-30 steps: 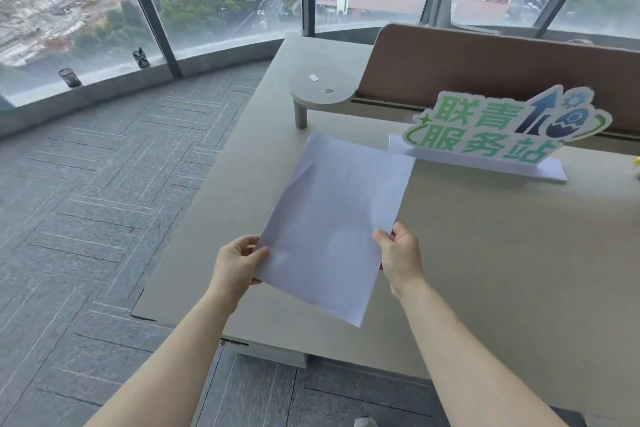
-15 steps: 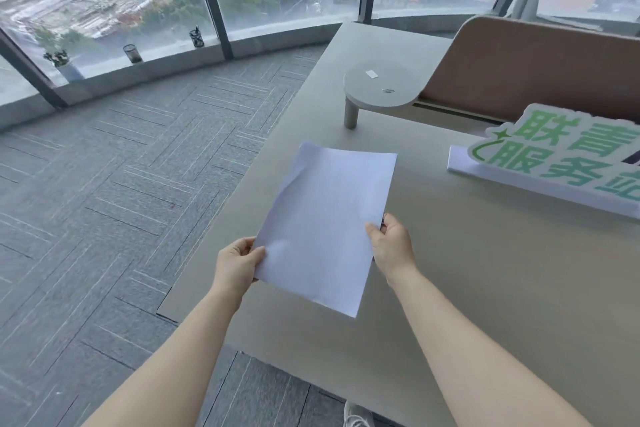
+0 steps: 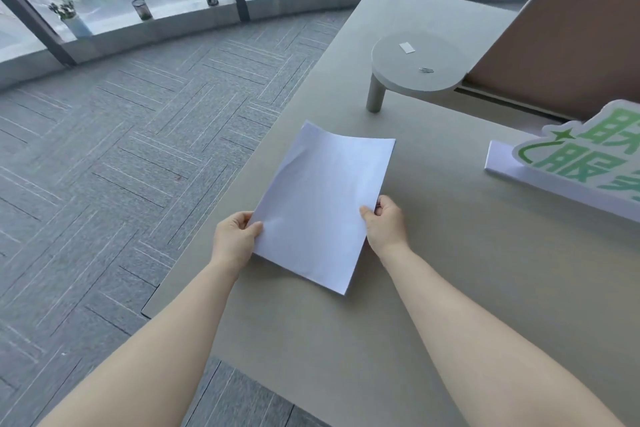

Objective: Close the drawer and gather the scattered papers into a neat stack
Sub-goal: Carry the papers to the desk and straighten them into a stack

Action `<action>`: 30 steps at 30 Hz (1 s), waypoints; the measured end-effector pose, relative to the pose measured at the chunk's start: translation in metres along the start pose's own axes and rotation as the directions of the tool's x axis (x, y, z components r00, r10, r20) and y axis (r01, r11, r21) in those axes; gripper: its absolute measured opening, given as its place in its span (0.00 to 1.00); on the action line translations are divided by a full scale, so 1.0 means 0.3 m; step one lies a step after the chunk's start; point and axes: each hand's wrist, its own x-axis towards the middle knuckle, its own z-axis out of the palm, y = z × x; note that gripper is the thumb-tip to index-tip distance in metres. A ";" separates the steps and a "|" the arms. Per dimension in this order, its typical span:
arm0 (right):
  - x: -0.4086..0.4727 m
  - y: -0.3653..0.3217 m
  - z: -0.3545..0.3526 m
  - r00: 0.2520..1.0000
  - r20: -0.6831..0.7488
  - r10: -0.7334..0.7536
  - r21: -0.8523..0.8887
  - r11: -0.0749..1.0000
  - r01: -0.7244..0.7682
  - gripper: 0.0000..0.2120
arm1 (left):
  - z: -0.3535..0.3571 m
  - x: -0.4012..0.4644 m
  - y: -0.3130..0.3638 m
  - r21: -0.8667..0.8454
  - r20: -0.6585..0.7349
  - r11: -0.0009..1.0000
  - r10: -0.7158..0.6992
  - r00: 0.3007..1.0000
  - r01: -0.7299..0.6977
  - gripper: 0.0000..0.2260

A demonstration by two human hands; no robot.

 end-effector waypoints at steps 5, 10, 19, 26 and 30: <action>0.044 0.020 0.014 1.000 -0.004 0.031 -0.077 0.997 -0.032 0.05 | 0.022 0.042 -0.009 0.141 -0.052 0.989 -0.031 0.998 0.038 0.07; 0.057 0.012 0.011 0.998 -0.028 0.048 -0.200 0.978 -0.053 0.06 | 0.052 0.047 0.022 0.292 -0.117 0.956 0.022 0.993 0.014 0.08; 0.072 -0.024 0.008 0.990 -0.076 0.118 -0.516 0.845 -0.140 0.08 | 0.066 0.057 0.011 0.471 -0.168 0.881 0.139 0.976 -0.044 0.14; 0.075 -0.024 0.006 0.982 -0.127 0.142 -0.571 0.799 -0.189 0.12 | 0.075 0.065 0.003 0.513 -0.190 0.857 0.158 0.969 -0.040 0.14; 0.064 -0.017 0.006 0.985 -0.128 0.112 -0.577 0.799 -0.166 0.12 | 0.078 0.065 0.007 0.560 -0.200 0.828 0.160 0.967 -0.021 0.15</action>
